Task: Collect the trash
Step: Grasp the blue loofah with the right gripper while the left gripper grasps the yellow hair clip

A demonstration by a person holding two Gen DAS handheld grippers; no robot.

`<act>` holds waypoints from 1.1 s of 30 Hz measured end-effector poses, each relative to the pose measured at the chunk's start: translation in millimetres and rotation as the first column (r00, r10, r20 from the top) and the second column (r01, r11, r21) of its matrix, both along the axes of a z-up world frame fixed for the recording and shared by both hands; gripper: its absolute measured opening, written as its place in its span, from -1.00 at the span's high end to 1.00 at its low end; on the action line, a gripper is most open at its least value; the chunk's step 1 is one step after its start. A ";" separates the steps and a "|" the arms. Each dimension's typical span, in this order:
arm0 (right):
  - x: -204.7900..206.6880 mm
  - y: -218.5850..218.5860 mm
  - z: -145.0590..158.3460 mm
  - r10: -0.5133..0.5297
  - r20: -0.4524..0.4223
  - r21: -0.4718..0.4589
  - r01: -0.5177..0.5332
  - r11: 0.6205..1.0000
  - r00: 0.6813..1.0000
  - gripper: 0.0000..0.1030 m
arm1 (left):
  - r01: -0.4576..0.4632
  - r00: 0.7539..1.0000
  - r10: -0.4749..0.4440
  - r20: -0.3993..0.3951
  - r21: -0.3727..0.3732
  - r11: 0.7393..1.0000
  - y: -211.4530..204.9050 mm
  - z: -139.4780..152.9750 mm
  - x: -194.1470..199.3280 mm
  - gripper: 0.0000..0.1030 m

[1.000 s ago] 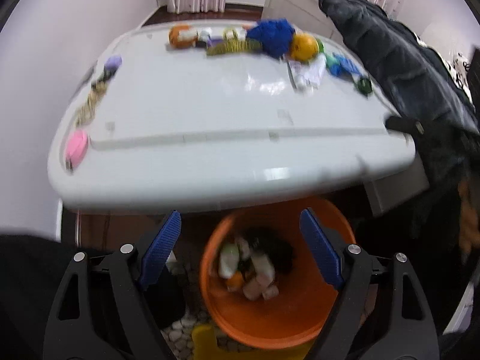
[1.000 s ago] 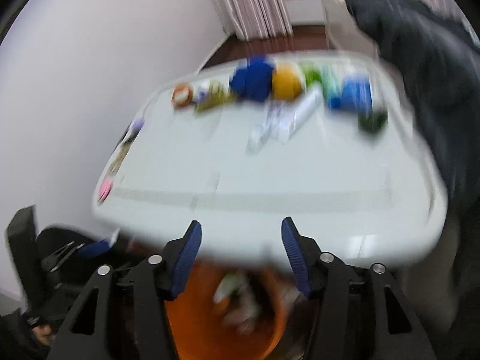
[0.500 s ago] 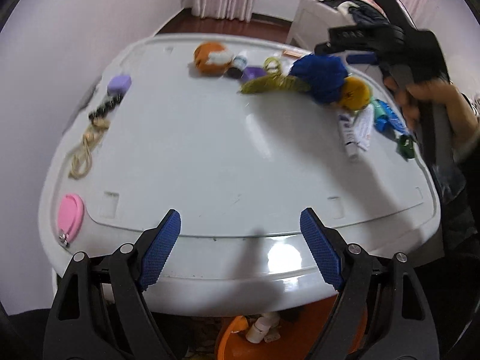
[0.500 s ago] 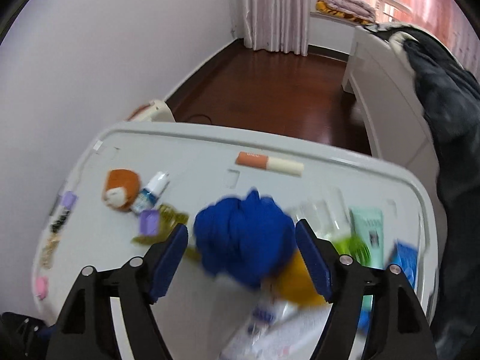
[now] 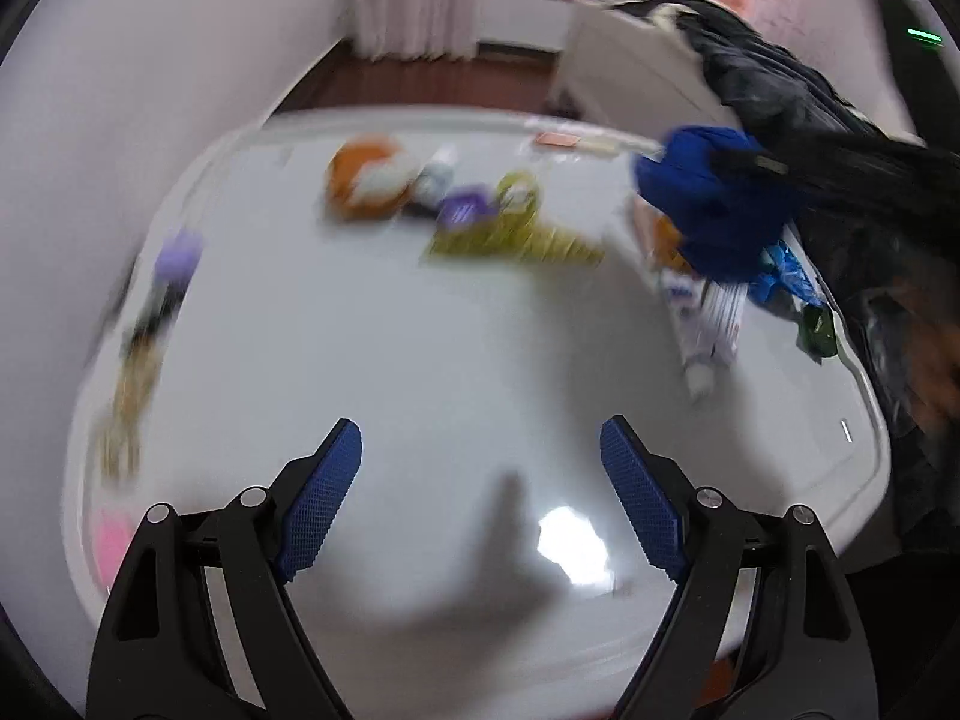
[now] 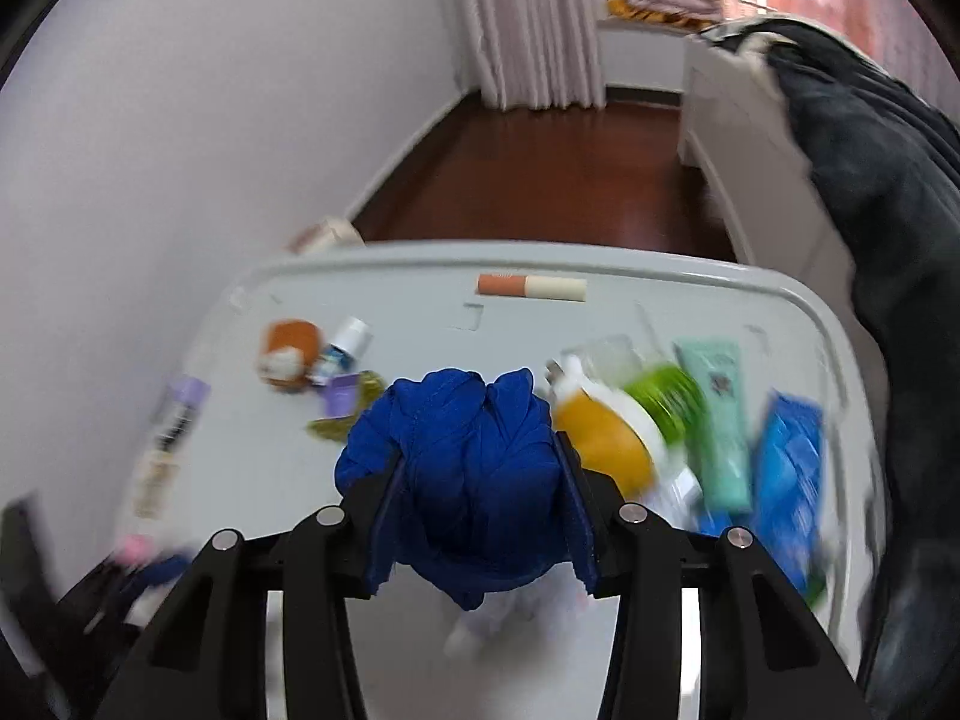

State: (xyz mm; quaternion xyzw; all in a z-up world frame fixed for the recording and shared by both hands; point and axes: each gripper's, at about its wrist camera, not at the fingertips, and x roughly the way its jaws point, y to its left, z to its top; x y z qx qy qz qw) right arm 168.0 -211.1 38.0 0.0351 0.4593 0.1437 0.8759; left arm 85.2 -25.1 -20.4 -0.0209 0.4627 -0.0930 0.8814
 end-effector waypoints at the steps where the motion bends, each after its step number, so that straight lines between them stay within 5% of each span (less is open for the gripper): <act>1: -18.8 -8.6 8.5 -0.017 0.027 0.023 0.016 1.000 1.000 0.12 | 0.035 0.999 -0.035 0.022 0.015 0.999 -4.4 1.7 6.9 -0.55; 3: -46.3 -22.0 17.6 -0.051 0.067 0.042 0.048 0.998 0.996 0.11 | 0.153 0.985 -0.158 0.076 0.062 0.986 -16.2 4.2 27.3 -0.55; 6: -74.3 -41.8 14.8 -0.095 0.082 0.090 0.088 0.992 0.992 0.09 | 0.312 0.937 -0.334 0.107 0.176 0.934 -30.4 -2.3 54.8 -0.55; 11: -83.4 -59.7 0.6 -0.128 0.042 0.123 0.122 0.985 0.991 0.09 | 0.486 0.845 -0.533 0.048 0.349 0.801 -44.3 -23.4 88.5 -0.55; 15: -76.4 -70.2 -7.6 -0.146 0.014 0.155 0.142 0.978 0.989 0.08 | 0.589 0.762 -0.648 0.009 0.409 0.698 -51.5 -32.8 106.9 -0.55; 17: -75.4 -74.5 -10.7 -0.156 0.000 0.174 0.154 0.973 0.988 0.08 | 0.610 0.743 -0.669 0.001 0.410 0.678 -52.7 -36.7 119.3 -0.55; 21: -69.8 -69.5 -13.7 -0.142 -0.011 0.188 0.141 0.972 0.990 0.07 | 0.647 0.734 -0.679 -0.023 0.329 0.688 -51.1 -43.6 137.8 -0.52; 23: -69.2 -65.5 -12.2 -0.134 -0.001 0.180 0.132 0.975 0.991 0.07 | 0.667 0.731 -0.681 -0.045 0.258 0.699 -49.4 -41.7 141.2 -0.18; 27: -67.8 -62.5 -14.3 -0.131 -0.014 0.189 0.131 0.973 0.991 0.07 | 0.615 0.777 -0.629 -0.038 0.262 0.744 -51.1 -39.7 131.0 -0.11; 33: -73.6 -60.2 -11.5 -0.126 0.006 0.182 0.123 0.976 0.992 0.07 | 0.530 0.841 -0.540 0.044 0.134 0.837 -40.6 -2.0 98.6 -0.10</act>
